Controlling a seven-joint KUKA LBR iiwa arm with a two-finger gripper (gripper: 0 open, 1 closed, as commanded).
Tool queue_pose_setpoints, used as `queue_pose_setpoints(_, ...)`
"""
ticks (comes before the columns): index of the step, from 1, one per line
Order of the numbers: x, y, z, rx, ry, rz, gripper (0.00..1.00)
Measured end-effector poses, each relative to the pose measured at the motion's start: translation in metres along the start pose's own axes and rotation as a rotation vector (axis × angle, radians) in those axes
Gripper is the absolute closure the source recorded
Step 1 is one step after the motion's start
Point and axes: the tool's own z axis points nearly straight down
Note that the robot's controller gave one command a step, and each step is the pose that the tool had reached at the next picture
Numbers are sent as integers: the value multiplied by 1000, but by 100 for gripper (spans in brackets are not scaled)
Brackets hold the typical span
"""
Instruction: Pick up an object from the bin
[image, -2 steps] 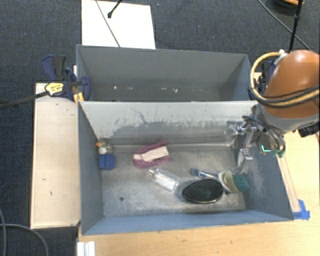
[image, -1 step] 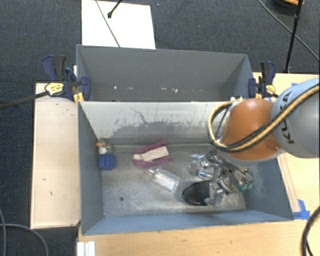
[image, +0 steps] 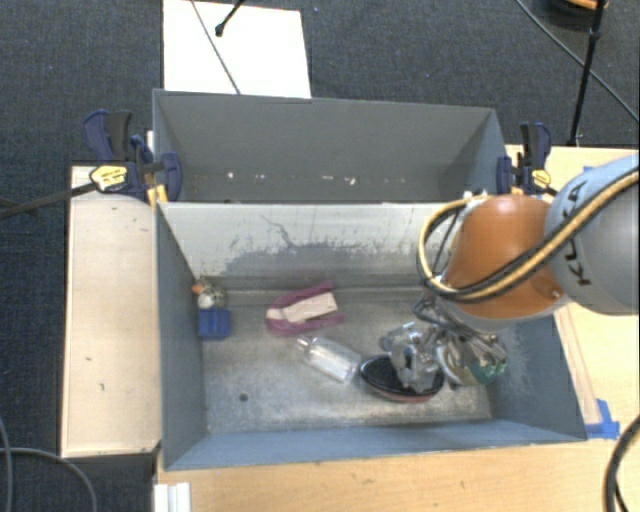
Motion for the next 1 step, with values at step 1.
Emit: queue_pose_setpoints(1, 0, 0, 1, 0, 1, -1, 0)
